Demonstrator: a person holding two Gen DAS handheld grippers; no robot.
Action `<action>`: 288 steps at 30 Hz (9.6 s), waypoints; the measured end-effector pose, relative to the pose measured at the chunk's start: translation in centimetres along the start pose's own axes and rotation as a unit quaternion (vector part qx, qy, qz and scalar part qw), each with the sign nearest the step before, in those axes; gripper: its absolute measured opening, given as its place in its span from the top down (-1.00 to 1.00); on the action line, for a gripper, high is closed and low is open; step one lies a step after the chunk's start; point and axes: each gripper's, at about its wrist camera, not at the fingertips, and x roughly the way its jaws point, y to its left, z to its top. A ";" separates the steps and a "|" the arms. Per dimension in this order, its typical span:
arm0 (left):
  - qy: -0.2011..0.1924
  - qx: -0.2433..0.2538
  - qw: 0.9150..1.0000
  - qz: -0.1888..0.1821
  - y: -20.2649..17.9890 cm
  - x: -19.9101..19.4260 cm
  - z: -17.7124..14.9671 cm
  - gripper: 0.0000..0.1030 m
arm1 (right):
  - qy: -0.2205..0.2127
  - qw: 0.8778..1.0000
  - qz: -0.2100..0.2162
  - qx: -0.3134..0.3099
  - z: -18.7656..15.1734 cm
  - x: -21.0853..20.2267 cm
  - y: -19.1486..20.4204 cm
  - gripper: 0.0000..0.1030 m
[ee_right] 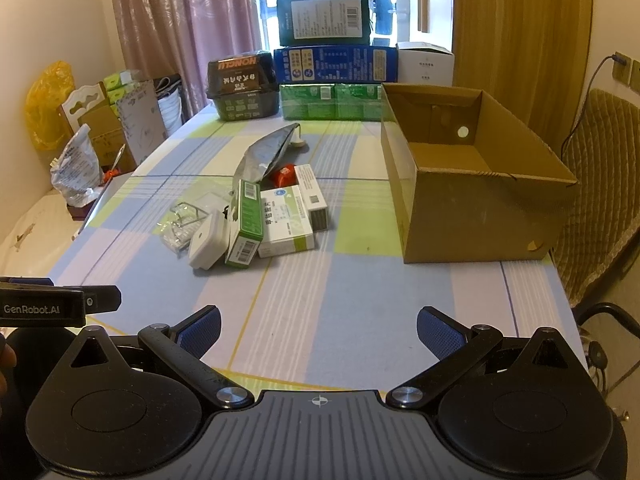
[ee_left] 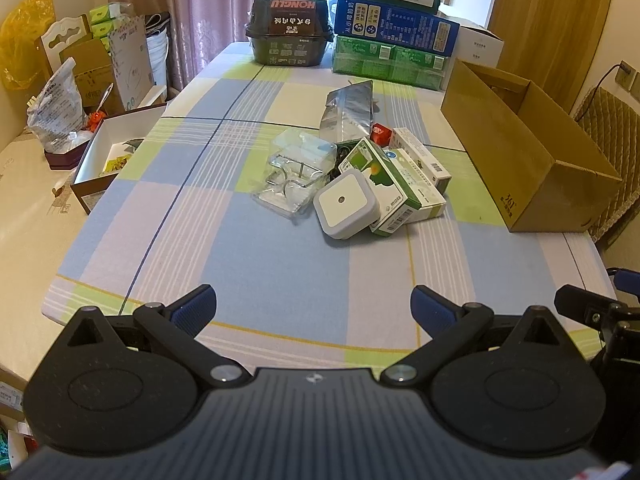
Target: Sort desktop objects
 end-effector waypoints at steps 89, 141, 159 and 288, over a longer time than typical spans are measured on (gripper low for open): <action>-0.010 0.149 0.985 -0.082 12.4 15.8 6.8 -0.44 | -0.018 0.966 -0.003 -0.258 1.2 22.0 16.2 -0.44; -0.057 0.189 0.967 -0.158 -8.1 4.4 12.8 -0.21 | -0.110 0.991 -0.072 -0.013 9.4 4.8 -5.1 -0.23; -0.055 0.225 0.947 -0.221 -23.2 9.0 17.9 -0.21 | -0.070 0.993 -0.071 0.069 13.7 7.6 -20.6 -0.23; -0.026 0.074 0.996 -0.037 1.2 3.0 4.1 -0.97 | 0.025 0.999 0.016 0.013 2.9 3.9 -3.4 -0.96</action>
